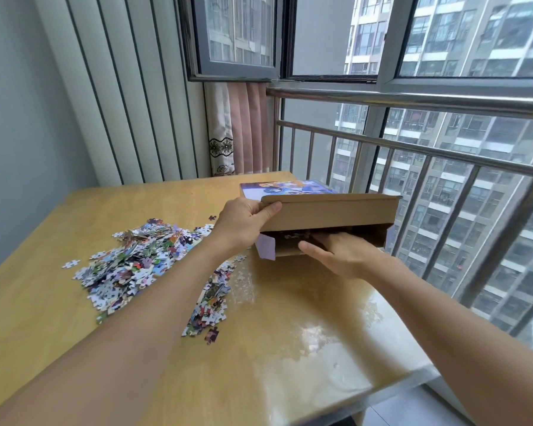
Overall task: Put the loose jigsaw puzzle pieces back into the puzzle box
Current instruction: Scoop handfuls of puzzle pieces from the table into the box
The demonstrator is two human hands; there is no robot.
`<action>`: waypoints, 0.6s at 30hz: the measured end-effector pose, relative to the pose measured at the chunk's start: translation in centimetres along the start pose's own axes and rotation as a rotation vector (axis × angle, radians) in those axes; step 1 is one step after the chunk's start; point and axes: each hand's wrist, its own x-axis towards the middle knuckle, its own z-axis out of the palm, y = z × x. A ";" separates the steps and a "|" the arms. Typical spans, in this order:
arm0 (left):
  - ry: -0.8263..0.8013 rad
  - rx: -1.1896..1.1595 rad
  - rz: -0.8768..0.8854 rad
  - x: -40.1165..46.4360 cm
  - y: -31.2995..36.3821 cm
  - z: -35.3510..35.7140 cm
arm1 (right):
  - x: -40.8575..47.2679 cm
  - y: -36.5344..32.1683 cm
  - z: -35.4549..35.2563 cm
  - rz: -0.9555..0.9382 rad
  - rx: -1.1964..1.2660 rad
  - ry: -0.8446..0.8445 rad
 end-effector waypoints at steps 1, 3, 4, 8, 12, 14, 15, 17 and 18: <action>-0.005 0.010 0.002 -0.1 -0.1 0.0 | -0.1 -0.1 0.1 -0.002 0.008 0.008; -0.023 0.009 0.011 -0.3 -0.2 0.1 | -0.6 -0.8 0.2 -0.049 0.015 0.037; -0.028 0.007 0.010 -0.4 -0.4 0.2 | -0.9 -1.5 0.2 -0.082 -0.010 0.060; -0.176 -0.008 -0.110 -1.1 -1.3 0.2 | -2.6 -5.5 0.3 -0.236 -0.045 0.185; -0.397 0.087 -0.099 -2.9 -1.9 0.1 | -4.1 -10.0 -1.1 -0.366 0.167 0.272; -0.444 0.166 -0.067 -3.5 -2.4 -0.6 | -3.4 -11.9 -1.9 -0.393 0.252 0.339; -0.492 0.172 -0.058 -4.0 -2.2 -1.3 | -2.7 -12.6 -2.3 -0.393 0.259 0.355; -0.532 0.094 -0.075 -4.4 -2.8 -3.3 | -0.3 -13.6 -2.9 -0.291 0.203 0.263; -0.479 0.049 -0.095 -4.4 -3.0 -4.2 | 1.0 -13.5 -3.1 -0.215 0.159 0.161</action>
